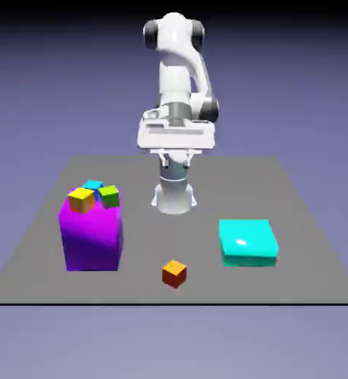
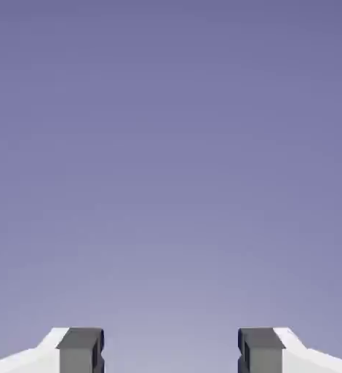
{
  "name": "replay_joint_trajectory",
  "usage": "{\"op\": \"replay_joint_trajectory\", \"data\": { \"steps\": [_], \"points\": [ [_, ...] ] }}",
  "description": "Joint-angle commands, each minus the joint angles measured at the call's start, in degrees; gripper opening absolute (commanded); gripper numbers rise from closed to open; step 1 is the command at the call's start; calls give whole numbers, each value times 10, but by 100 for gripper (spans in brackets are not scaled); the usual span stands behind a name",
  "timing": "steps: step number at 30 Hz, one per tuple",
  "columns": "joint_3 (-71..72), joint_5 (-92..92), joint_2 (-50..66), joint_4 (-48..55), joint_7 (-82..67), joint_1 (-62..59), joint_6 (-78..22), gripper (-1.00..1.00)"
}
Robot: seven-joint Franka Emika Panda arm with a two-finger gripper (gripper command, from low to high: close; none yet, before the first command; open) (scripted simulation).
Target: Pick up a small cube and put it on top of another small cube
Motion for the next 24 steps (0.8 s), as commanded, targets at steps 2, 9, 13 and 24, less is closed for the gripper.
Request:
{"op": "replay_joint_trajectory", "data": {
  "steps": [2, 9, 13, 24],
  "points": [
    [-3, -17, 42, 27, -17, 10, -39, 0],
    [-15, -75, 187, 120, -78, 44, -174, 0],
    [-22, -108, 270, 174, -113, 63, -251, 0],
    [-41, -200, 498, 321, -209, 117, -463, 0]
  ]
}}
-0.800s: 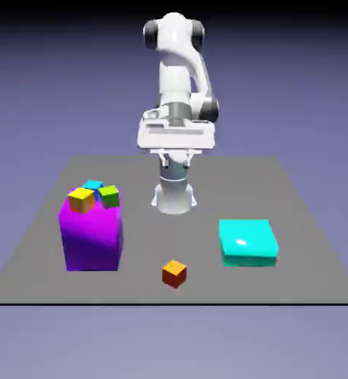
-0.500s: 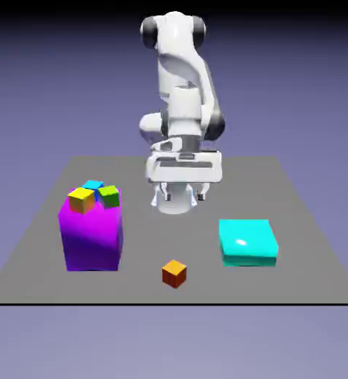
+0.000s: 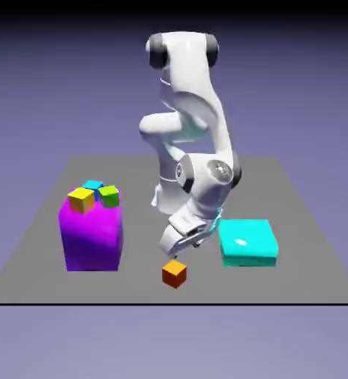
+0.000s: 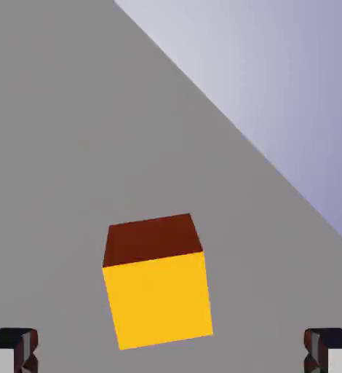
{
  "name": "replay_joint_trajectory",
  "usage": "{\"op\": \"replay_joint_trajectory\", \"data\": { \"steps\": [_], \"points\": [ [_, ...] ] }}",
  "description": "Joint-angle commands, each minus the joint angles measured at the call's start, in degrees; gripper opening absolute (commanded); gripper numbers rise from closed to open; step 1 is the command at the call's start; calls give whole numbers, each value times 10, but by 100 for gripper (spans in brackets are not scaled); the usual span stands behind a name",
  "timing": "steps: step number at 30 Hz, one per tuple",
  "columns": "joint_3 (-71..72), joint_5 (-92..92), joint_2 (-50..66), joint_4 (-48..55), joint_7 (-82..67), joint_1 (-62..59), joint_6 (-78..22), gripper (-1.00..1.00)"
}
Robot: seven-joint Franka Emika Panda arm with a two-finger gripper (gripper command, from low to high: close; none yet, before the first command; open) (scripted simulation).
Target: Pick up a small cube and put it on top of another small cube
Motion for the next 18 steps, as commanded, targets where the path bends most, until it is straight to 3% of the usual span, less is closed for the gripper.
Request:
{"op": "replay_joint_trajectory", "data": {
  "steps": [1, 3, 7, 8, 13, 18],
  "points": [
    [-2, -8, 21, 13, -9, 5, -19, 0],
    [-3, -15, 37, 24, -15, 9, -34, 0],
    [-18, -40, 102, 2, 5, -2, 54, 0],
    [-18, -40, 102, 2, 5, -2, 54, -100],
    [-12, -18, 27, 25, -24, 9, -42, -100],
    [-115, -51, -76, 33, -111, 14, -121, -100]
  ]
}}
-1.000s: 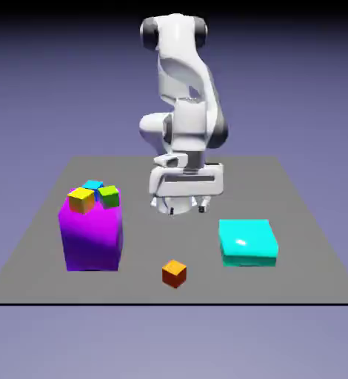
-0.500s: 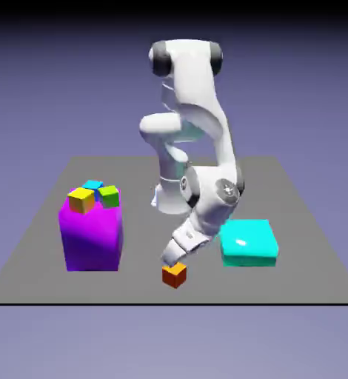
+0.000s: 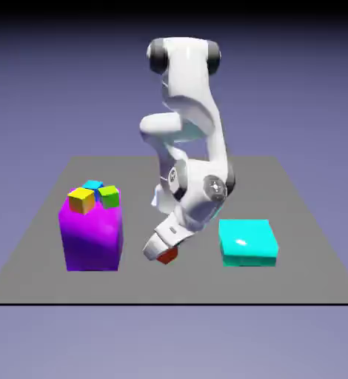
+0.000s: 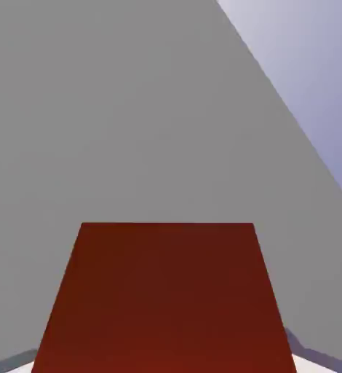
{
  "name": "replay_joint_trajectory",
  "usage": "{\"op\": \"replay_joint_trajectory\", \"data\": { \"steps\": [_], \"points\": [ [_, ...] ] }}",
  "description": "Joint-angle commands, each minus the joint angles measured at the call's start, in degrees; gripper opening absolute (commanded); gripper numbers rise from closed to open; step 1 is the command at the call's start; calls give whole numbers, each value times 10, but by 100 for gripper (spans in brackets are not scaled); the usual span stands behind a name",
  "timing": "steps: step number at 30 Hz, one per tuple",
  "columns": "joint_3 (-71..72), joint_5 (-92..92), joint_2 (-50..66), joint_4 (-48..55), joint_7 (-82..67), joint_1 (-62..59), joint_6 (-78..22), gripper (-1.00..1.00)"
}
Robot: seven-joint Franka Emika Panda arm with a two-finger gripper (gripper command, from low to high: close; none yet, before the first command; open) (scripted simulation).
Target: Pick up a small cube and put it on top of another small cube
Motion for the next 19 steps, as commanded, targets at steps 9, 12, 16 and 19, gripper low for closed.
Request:
{"op": "replay_joint_trajectory", "data": {
  "steps": [9, 12, 16, 19],
  "points": [
    [-185, -62, -187, 15, -158, 9, -142, -100],
    [-202, -70, -193, -2, -164, 5, -126, -100],
    [-221, -83, -177, -57, -155, -9, -51, 100],
    [-209, -74, -188, -20, -161, 0, -101, 100]
  ]
}}
